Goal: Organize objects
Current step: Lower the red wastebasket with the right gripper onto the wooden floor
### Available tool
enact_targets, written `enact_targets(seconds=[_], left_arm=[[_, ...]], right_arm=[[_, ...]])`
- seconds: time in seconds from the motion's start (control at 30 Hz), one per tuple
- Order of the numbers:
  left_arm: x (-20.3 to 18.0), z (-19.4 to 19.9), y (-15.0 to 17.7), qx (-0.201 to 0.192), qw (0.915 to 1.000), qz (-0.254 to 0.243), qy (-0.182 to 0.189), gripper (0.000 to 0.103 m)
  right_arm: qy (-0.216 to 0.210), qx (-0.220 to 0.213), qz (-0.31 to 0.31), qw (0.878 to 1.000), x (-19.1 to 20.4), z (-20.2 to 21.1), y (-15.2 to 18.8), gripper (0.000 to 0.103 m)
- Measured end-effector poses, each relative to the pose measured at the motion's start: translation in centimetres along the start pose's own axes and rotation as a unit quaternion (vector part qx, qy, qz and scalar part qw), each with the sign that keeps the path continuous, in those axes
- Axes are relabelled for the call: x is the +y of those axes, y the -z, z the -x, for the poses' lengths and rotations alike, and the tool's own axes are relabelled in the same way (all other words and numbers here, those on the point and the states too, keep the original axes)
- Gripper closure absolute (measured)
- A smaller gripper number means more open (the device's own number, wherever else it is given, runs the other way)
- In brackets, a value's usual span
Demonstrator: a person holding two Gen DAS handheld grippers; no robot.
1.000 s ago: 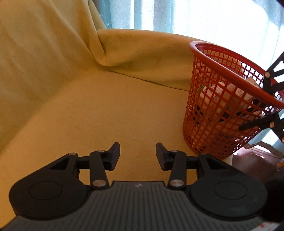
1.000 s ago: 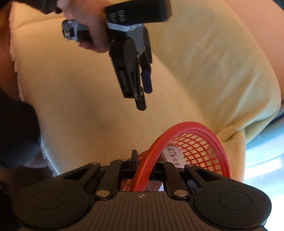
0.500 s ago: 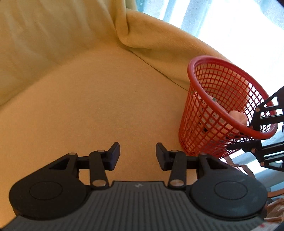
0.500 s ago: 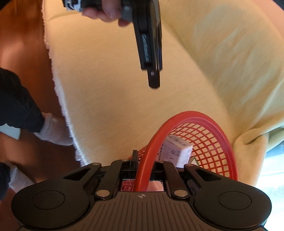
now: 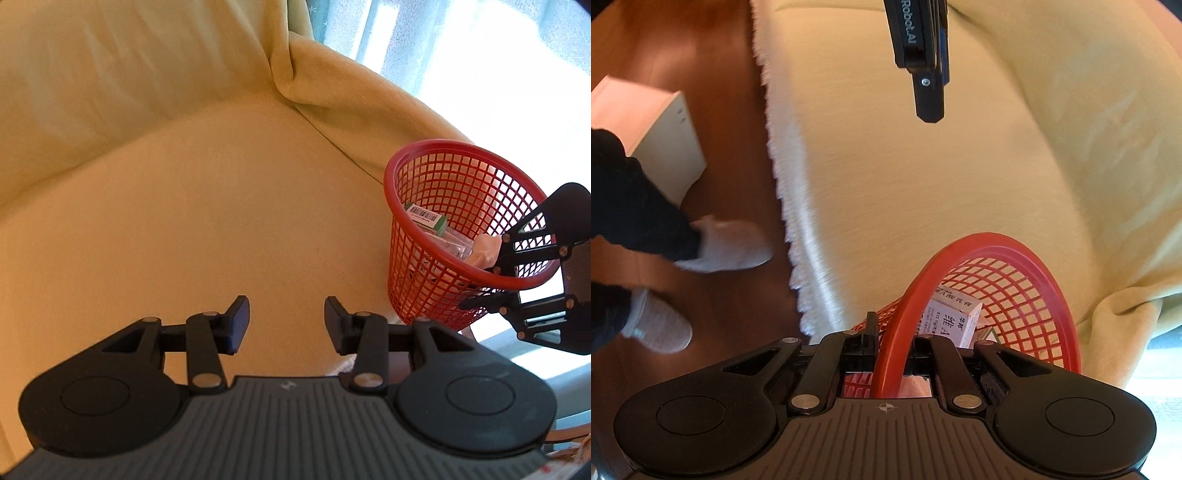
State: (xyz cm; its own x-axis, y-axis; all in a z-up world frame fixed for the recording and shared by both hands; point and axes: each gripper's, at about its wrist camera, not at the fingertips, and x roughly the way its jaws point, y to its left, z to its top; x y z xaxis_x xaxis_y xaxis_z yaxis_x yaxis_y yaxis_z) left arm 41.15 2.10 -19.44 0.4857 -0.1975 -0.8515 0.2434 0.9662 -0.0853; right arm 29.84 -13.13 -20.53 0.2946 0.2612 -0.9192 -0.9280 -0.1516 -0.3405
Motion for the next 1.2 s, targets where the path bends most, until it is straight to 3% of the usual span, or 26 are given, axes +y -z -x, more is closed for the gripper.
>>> enact_targets(seconds=[0.2, 0.37, 0.5, 0.67, 0.87, 1.0, 1.2], left_arm=[[-2.6, 0.5, 3.8, 0.017, 0.9998, 0.003, 0.006, 0.064], [-4.7, -1.5, 8.5, 0.026, 0.9993, -0.012, 0.025, 0.061], [-5.9, -4.9, 13.2, 0.035, 0.9984, -0.021, 0.039, 0.054], [-6.7, -11.9, 19.5, 0.054, 0.9978, -0.014, 0.037, 0.045], [-6.3, -19.5, 24.6, 0.055, 0.9983, -0.003, 0.019, 0.045], [-6.2, -21.7, 26.4, 0.053, 0.9984, -0.013, 0.013, 0.042], [-6.4, -23.4, 27.8, 0.058, 0.9981, -0.014, 0.014, 0.041]], right_arm=[[-0.004, 0.004, -0.016, 1.000, 6.0, 2.1, 1.4, 0.099], [-0.002, 0.022, -0.041, 0.999, 12.7, -0.1, 2.9, 0.099], [-0.005, 0.039, -0.059, 0.998, 17.6, -6.4, 4.9, 0.098], [-0.009, 0.056, -0.059, 0.997, 22.2, -17.4, 8.2, 0.098], [0.020, 0.063, -0.057, 0.996, 25.3, -29.6, 11.4, 0.098], [0.054, 0.047, -0.062, 0.995, 26.2, -34.1, 12.3, 0.098], [0.104, 0.026, -0.088, 0.990, 27.4, -36.8, 11.4, 0.097]])
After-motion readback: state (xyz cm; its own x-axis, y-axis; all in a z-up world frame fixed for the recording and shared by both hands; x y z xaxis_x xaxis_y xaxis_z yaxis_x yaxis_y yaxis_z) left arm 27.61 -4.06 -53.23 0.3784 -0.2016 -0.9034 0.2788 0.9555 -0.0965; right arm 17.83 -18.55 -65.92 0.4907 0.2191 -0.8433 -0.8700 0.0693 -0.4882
